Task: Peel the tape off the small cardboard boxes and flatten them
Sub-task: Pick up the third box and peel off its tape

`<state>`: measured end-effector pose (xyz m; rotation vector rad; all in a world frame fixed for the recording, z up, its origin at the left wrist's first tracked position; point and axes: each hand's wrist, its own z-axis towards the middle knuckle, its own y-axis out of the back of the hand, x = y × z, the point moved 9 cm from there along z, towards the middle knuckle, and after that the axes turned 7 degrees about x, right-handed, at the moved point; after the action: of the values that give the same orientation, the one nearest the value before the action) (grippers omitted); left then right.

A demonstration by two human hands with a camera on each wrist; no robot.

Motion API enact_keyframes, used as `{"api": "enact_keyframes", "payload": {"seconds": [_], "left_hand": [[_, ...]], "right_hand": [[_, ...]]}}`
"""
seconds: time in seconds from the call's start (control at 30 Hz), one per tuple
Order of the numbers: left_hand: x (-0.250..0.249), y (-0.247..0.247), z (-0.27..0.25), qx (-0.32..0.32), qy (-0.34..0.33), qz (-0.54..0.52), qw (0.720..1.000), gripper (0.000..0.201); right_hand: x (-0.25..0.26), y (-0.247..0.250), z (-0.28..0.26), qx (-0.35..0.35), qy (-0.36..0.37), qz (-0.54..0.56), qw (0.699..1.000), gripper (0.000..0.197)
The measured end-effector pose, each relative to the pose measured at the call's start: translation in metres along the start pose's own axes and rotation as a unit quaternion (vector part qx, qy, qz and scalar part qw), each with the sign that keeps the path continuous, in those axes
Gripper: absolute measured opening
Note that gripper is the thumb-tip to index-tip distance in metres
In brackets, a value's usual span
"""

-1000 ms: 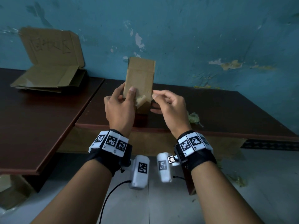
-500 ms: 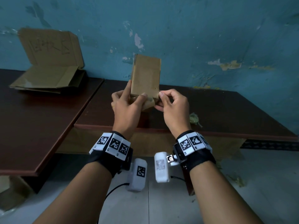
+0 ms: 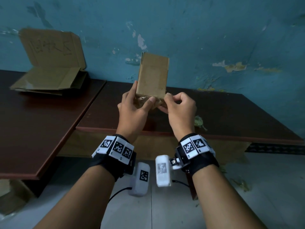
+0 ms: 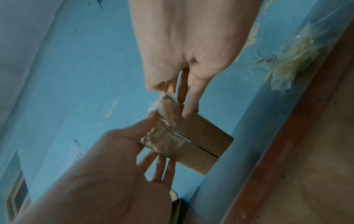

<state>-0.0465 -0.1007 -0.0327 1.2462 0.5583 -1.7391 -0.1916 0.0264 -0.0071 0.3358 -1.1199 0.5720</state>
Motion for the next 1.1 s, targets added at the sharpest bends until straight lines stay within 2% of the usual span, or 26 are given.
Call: {"api": "enact_keyframes", "payload": {"seconds": [0.13, 0.3, 0.47, 0.6, 0.7, 0.73, 0.8, 0.87, 0.97, 1.1], "left_hand": [[0.0, 0.003, 0.0, -0.02, -0.014, 0.012, 1.0, 0.082], [-0.005, 0.012, 0.0, -0.056, -0.02, 0.038, 0.997, 0.06], [-0.009, 0.018, 0.0, -0.075, -0.037, 0.058, 0.995, 0.054], [-0.012, 0.018, -0.001, -0.071, -0.035, 0.068, 0.995, 0.053], [-0.011, 0.017, -0.002, -0.071, -0.031, 0.07, 0.995, 0.053], [-0.011, 0.018, -0.002, -0.074, -0.032, 0.072, 0.994, 0.05], [-0.013, 0.018, -0.003, -0.078, -0.034, 0.076, 0.993, 0.045], [-0.013, 0.019, -0.004, -0.079, -0.03, 0.072, 0.994, 0.042], [-0.013, 0.018, -0.005, -0.074, -0.026, 0.076, 0.994, 0.043], [-0.011, 0.019, -0.005, -0.08, -0.025, 0.091, 0.992, 0.047]], "right_hand": [[-0.001, 0.001, 0.001, 0.007, -0.021, 0.07, 0.997, 0.021], [0.006, -0.004, -0.001, 0.036, -0.013, 0.101, 0.994, 0.015], [0.006, -0.01, -0.002, 0.057, -0.03, 0.131, 0.989, 0.017], [0.009, -0.007, -0.001, 0.05, -0.003, 0.117, 0.992, 0.021], [0.01, -0.007, -0.001, 0.059, 0.022, 0.092, 0.994, 0.043], [0.009, -0.008, -0.001, 0.061, 0.015, 0.091, 0.994, 0.042], [0.005, -0.01, 0.0, 0.064, -0.021, 0.108, 0.992, 0.024], [-0.001, -0.01, 0.0, 0.064, -0.053, 0.118, 0.99, 0.026], [-0.005, -0.009, 0.001, 0.062, -0.037, 0.088, 0.993, 0.03], [-0.005, -0.006, 0.002, 0.048, -0.025, 0.071, 0.996, 0.016]]}}
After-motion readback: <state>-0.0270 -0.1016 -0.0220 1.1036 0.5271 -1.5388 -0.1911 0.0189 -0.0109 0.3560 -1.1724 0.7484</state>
